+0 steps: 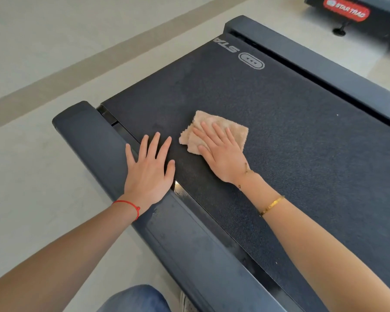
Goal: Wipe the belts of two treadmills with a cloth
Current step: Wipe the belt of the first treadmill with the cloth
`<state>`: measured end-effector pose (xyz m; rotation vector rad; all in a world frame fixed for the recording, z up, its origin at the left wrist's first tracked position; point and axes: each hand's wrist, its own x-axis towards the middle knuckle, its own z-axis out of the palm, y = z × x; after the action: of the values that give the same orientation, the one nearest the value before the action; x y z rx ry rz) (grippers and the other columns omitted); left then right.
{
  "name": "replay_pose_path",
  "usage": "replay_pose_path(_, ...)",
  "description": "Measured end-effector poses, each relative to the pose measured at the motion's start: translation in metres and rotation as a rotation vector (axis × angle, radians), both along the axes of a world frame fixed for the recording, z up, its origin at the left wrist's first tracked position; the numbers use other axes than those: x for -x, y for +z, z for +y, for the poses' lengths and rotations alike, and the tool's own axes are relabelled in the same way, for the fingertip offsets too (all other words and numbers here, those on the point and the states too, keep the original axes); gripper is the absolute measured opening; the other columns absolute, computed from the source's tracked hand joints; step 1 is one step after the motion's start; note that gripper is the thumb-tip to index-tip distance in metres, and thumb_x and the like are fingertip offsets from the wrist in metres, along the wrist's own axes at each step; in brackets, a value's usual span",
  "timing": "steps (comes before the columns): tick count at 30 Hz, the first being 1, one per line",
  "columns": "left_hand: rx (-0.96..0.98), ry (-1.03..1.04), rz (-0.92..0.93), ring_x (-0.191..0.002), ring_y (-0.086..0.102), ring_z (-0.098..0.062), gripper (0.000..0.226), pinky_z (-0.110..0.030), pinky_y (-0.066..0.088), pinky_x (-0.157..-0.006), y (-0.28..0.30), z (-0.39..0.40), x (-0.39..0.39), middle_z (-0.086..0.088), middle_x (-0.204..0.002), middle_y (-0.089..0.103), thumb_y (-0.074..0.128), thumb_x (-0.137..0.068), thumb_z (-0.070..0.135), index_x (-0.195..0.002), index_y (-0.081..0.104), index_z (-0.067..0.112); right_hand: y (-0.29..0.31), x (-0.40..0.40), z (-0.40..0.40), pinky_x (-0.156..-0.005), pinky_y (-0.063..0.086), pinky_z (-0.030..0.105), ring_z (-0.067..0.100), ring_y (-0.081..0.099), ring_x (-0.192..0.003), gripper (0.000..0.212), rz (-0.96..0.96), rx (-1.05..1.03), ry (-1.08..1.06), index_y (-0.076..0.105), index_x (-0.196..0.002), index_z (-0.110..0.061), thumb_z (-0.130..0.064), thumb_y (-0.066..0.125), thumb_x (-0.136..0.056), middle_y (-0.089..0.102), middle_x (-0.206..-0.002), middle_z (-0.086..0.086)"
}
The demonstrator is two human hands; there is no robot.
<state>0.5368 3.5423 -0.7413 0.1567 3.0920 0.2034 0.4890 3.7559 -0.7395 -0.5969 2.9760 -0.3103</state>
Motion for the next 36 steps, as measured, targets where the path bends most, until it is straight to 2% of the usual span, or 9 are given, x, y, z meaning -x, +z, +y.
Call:
replay_pose_path(9,0.029,0.005,-0.006,-0.155,0.004,-0.027,0.062,-0.063,0.004,-0.120,-0.001,0.002,-0.001,-0.002,-0.168,0.008,0.016,-0.101,0.049,-0.160,0.007,0.030,0.004,0.110,-0.009,-0.122,-0.008,0.045,0.025,-0.009,-0.152,0.053,-0.080,-0.005,-0.312,0.002,-0.158,-0.029,-0.041,0.010,-0.107,-0.006,-0.166,-0.003)
replay_pose_path(12,0.054,0.002,-0.001,-0.155,0.006,-0.027,0.063,-0.063,0.006,-0.120,-0.002,0.003,-0.001,-0.002,-0.168,0.008,0.012,-0.101,0.050,-0.160,0.006,0.029,0.008,0.144,-0.034,-0.122,-0.008,0.046,0.026,-0.009,-0.152,0.053,-0.100,-0.007,-0.269,0.002,-0.158,-0.029,-0.041,0.009,-0.107,-0.005,-0.166,-0.003)
replay_pose_path(15,0.063,0.001,-0.002,-0.154,0.006,-0.027,0.066,-0.063,0.006,-0.120,-0.002,0.002,-0.001,-0.002,-0.168,0.009,0.010,-0.098,0.052,-0.160,0.007,0.029,0.011,0.153,-0.064,-0.122,-0.009,0.045,0.027,-0.008,-0.152,0.053,-0.092,-0.017,-0.092,0.004,-0.158,-0.027,-0.040,0.010,-0.107,-0.003,-0.166,-0.001)
replay_pose_path(19,0.074,0.000,-0.012,-0.155,0.006,-0.027,0.067,-0.064,0.007,-0.119,-0.002,0.002,0.000,-0.002,-0.168,0.008,0.008,-0.097,0.053,-0.160,0.006,0.029,0.010,0.138,-0.076,-0.121,-0.009,0.043,0.023,-0.006,-0.152,0.051,-0.070,-0.008,0.197,0.006,-0.157,-0.031,-0.039,0.016,-0.108,0.000,-0.166,-0.004)
replay_pose_path(21,0.078,0.000,-0.018,-0.155,0.005,-0.027,0.068,-0.064,0.006,-0.119,-0.002,0.002,0.000,-0.002,-0.168,0.007,0.007,-0.097,0.053,-0.160,0.005,0.029,0.008,0.130,-0.059,-0.122,-0.006,0.042,0.022,-0.004,-0.152,0.051,-0.055,-0.004,0.253,0.009,-0.157,-0.033,-0.039,0.019,-0.108,0.002,-0.166,-0.006)
replay_pose_path(23,0.078,0.002,-0.021,-0.155,0.005,-0.027,0.067,-0.064,0.006,-0.119,-0.002,0.001,0.001,-0.001,-0.168,0.007,0.008,-0.097,0.053,-0.160,0.005,0.030,0.006,0.126,-0.031,-0.123,-0.004,0.042,0.023,-0.002,-0.153,0.051,-0.023,-0.011,0.189,0.009,-0.157,-0.033,-0.039,0.021,-0.107,0.003,-0.165,-0.007)
replay_pose_path(29,0.074,-0.002,-0.020,-0.154,0.007,-0.028,0.066,-0.064,0.007,-0.119,0.000,0.001,-0.001,-0.002,-0.168,0.009,0.009,-0.098,0.053,-0.160,0.006,0.029,0.006,0.109,0.051,-0.122,-0.003,0.047,0.029,-0.003,-0.152,0.053,-0.056,-0.011,-0.370,0.006,-0.158,-0.033,-0.042,0.015,-0.107,0.001,-0.166,-0.003)
replay_pose_path(32,0.064,0.001,-0.016,-0.154,0.006,-0.028,0.064,-0.066,0.008,-0.119,-0.002,0.000,0.000,-0.002,-0.168,0.009,0.014,-0.100,0.051,-0.160,0.007,0.029,0.005,0.070,0.037,-0.122,-0.002,0.049,0.030,-0.002,-0.152,0.053,-0.039,-0.012,-0.329,0.005,-0.158,-0.031,-0.040,0.016,-0.107,0.001,-0.166,-0.002)
replay_pose_path(36,0.040,-0.002,-0.008,-0.154,0.006,-0.028,0.063,-0.066,0.006,-0.119,-0.002,0.001,0.000,-0.002,-0.167,0.011,0.023,-0.101,0.050,-0.159,0.010,0.030,0.003,-0.011,0.019,-0.123,-0.006,0.046,0.025,-0.006,-0.152,0.053,-0.038,0.011,-0.125,0.007,-0.158,-0.031,-0.040,0.018,-0.107,0.001,-0.166,-0.006)
